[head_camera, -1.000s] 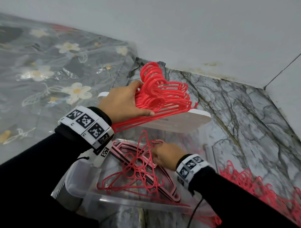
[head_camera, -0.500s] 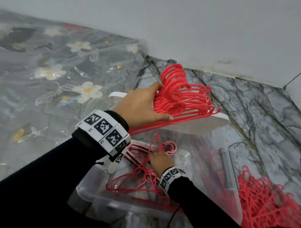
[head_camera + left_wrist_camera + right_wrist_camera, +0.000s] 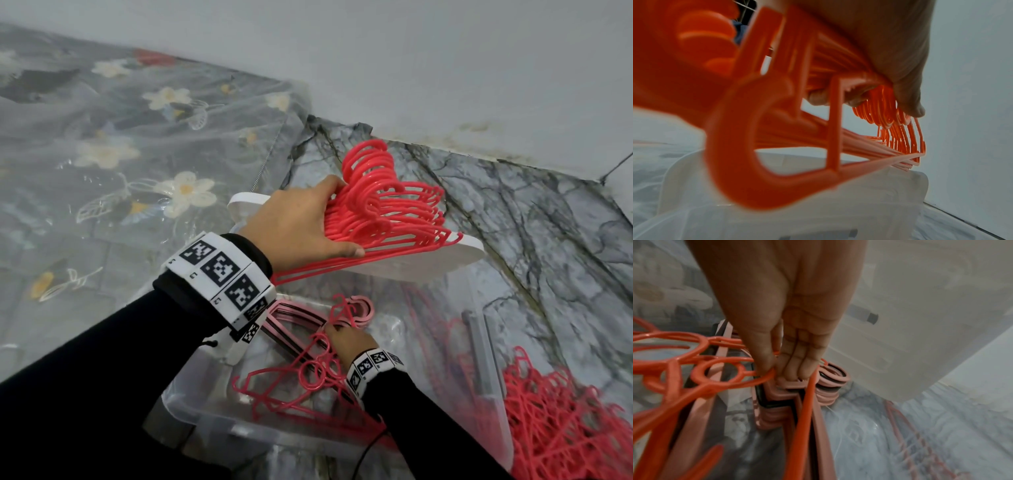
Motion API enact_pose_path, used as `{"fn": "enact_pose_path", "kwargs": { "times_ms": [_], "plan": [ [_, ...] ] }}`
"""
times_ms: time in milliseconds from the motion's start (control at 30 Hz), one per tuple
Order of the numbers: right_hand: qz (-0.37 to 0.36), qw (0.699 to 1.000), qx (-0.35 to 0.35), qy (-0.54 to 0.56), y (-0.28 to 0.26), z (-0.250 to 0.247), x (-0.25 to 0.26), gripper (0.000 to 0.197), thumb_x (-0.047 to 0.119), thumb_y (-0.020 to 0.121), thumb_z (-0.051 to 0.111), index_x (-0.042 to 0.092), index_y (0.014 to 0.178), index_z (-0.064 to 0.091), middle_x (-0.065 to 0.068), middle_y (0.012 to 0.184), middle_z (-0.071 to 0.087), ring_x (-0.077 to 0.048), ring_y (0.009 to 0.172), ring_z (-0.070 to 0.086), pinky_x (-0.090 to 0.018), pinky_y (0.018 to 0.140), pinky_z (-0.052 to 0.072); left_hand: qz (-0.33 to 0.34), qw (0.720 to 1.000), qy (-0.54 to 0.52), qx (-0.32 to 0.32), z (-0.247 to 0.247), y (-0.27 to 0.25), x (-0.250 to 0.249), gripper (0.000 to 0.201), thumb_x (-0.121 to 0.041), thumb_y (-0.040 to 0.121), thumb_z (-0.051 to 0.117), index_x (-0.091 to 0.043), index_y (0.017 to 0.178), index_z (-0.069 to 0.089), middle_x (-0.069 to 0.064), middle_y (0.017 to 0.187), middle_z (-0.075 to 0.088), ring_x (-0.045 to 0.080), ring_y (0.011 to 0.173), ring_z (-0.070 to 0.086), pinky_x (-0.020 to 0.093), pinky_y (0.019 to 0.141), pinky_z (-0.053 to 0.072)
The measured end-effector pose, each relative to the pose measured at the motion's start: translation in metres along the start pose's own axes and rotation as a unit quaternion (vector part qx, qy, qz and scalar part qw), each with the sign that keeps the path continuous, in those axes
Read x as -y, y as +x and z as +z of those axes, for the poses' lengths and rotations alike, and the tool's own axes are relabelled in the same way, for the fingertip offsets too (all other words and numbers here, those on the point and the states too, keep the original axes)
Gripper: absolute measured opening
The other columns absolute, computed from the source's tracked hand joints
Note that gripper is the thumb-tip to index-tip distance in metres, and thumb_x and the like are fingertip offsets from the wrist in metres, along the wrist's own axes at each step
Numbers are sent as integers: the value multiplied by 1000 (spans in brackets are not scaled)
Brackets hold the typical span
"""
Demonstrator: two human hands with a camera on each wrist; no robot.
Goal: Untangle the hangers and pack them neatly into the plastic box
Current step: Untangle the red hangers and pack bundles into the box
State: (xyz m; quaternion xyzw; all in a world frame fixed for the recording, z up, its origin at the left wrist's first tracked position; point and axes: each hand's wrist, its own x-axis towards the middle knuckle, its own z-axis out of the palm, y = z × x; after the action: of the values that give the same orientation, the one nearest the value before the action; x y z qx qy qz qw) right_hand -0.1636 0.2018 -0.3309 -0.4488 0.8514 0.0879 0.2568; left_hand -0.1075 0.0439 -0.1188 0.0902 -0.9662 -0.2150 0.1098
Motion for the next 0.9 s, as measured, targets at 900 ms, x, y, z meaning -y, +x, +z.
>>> {"fn": "enact_pose_path", "kwargs": {
  "times_ms": [900],
  "plan": [
    [-79, 966, -245, 4, -117, -179, -42, 9, 23, 86, 64, 15, 91, 63, -2, 92, 65, -21, 94, 56, -29, 75, 37, -47, 998, -17, -37, -8, -2, 2, 92, -71, 61, 69, -22, 133, 41, 2, 115, 67, 24, 103, 63, 35, 83, 49]
  ]
}}
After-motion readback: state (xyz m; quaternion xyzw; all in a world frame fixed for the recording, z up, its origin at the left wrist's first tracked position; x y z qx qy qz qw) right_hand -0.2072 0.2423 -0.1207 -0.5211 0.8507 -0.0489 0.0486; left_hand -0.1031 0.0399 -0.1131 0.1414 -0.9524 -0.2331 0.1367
